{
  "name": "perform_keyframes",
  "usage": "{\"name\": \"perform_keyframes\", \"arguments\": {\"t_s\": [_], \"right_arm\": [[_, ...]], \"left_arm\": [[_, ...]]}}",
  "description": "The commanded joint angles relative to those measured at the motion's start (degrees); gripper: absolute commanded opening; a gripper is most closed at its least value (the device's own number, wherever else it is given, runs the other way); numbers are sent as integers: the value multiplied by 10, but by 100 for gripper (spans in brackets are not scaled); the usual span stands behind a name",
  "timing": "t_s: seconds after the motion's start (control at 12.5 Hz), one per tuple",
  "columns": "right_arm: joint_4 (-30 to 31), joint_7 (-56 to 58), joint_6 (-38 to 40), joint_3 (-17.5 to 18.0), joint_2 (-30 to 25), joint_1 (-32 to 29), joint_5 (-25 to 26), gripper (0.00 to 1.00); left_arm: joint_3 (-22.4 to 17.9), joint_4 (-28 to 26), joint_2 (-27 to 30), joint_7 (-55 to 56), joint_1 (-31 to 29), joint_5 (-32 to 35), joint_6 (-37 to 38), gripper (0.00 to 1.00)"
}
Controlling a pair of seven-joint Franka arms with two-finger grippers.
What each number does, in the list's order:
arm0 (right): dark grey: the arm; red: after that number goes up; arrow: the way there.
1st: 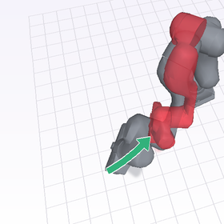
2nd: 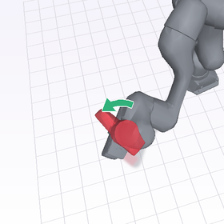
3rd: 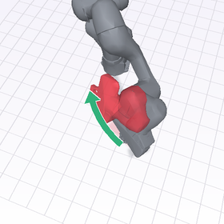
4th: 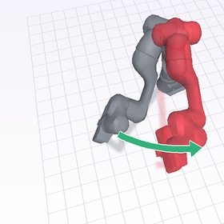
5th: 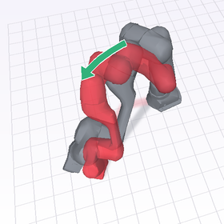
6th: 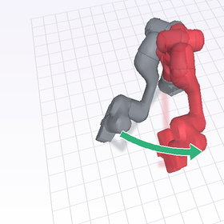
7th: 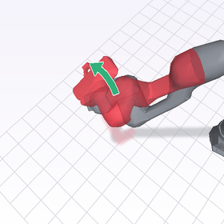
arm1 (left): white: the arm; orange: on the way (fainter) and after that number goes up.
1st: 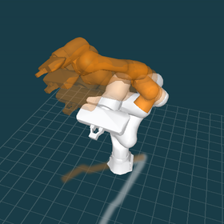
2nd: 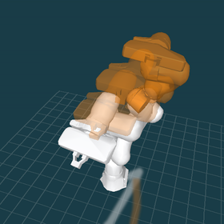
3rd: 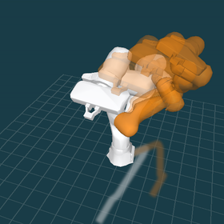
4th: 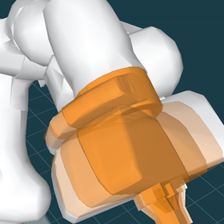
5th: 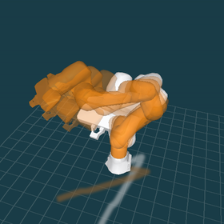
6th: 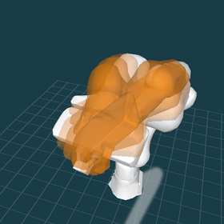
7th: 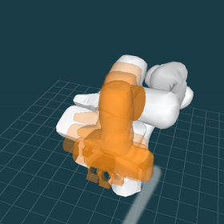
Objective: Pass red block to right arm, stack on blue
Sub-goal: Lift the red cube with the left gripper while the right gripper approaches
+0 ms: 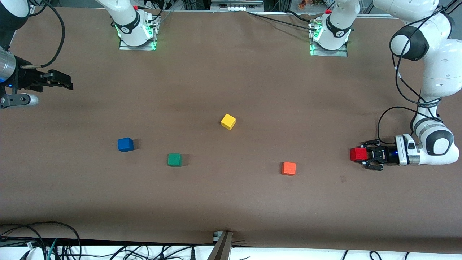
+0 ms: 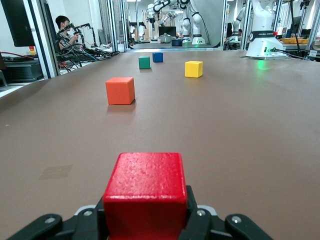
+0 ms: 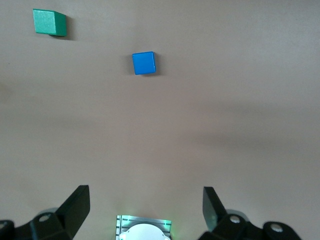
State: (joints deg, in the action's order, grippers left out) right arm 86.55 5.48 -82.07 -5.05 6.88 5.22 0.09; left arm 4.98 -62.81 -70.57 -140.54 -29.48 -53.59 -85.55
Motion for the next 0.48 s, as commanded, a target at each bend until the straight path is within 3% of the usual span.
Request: {"name": "perform_keyframes", "arguments": {"t_s": [0.0, 0.16, 0.4], "right_arm": [[-16, 2, 2, 7, 12, -2, -11, 100], [-15, 2, -17, 8, 14, -2, -38, 100], [-14, 9, -30, 8, 35, -3, -61, 100]], "left_arm": [[0, 11, -3, -24, 27, -22, 13, 0], [32, 10, -2, 9, 35, -28, 32, 0], [134, 9, -2, 112, 34, -29, 43, 0]]}}
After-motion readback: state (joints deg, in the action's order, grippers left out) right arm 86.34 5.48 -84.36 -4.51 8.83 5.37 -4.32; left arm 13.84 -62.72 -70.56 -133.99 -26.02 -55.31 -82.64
